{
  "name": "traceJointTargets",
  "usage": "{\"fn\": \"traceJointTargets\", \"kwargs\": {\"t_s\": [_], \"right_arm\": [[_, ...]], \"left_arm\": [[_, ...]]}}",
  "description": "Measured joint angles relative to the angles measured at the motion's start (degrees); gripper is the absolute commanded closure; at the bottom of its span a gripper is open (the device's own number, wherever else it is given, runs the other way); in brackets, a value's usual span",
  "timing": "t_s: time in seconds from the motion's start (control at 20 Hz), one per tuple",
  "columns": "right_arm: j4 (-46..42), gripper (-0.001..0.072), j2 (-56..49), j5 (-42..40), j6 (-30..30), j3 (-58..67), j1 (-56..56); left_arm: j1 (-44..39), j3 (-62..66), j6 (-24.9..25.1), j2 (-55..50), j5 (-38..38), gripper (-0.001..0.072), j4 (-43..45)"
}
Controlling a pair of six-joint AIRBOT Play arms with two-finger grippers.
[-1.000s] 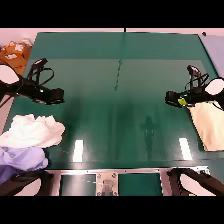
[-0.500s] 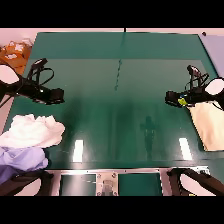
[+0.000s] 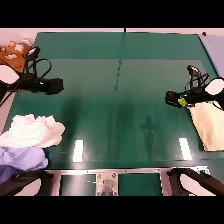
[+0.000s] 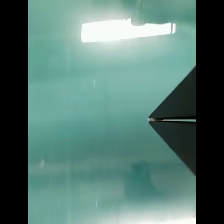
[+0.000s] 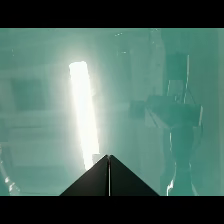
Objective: Fold the shirts.
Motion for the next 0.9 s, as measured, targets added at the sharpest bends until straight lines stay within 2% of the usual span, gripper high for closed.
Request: {"fn": "traceJointTargets", "kwargs": {"t_s": [0.05,0.1,0.3,0.55,0.6,0.65,0.7,0.75,0.9], "right_arm": [[0.0,0.0699,0.0,-0.1,0.0,0.0,0.0],[0.0,0.0699,0.0,-0.3,0.0,0.0,0.0],[0.0,0.0699,0.0,-0.4,0.0,0.0,0.0],[0.0,0.0699,0.0,-0.6,0.0,0.0,0.0],[0.0,0.0699,0.0,-0.6,0.0,0.0,0.0],[0.0,0.0699,0.0,-0.6,0.0,0.0,0.0],[0.0,0.0699,0.0,-0.6,0.0,0.0,0.0],[0.0,0.0699,0.0,-0.6,0.0,0.0,0.0],[0.0,0.0699,0.0,-0.6,0.0,0.0,0.0]], "left_arm": [[0.0,0.0,-0.3,0.0,-0.5,0.0046,3.3],[0.0,-0.1,-1.3,0.0,-2.1,-0.0004,7.5],[0.0,-3.6,-8.2,0.0,-12.8,-0.0013,22.8],[0.0,-15.6,-12.5,0.0,-22.5,-0.0013,28.1],[0.0,-18.3,-13.1,0.0,-22.9,0.0010,28.6],[0.0,-20.3,-13.6,0.0,-23.2,0.0236,28.9],[0.0,-21.9,-13.9,0.0,-23.4,0.0633,29.5],[0.0,-22.7,-14.3,0.0,-23.3,0.0682,30.2],[0.0,-21.4,-14.4,0.0,-23.5,0.0684,31.2]]}}
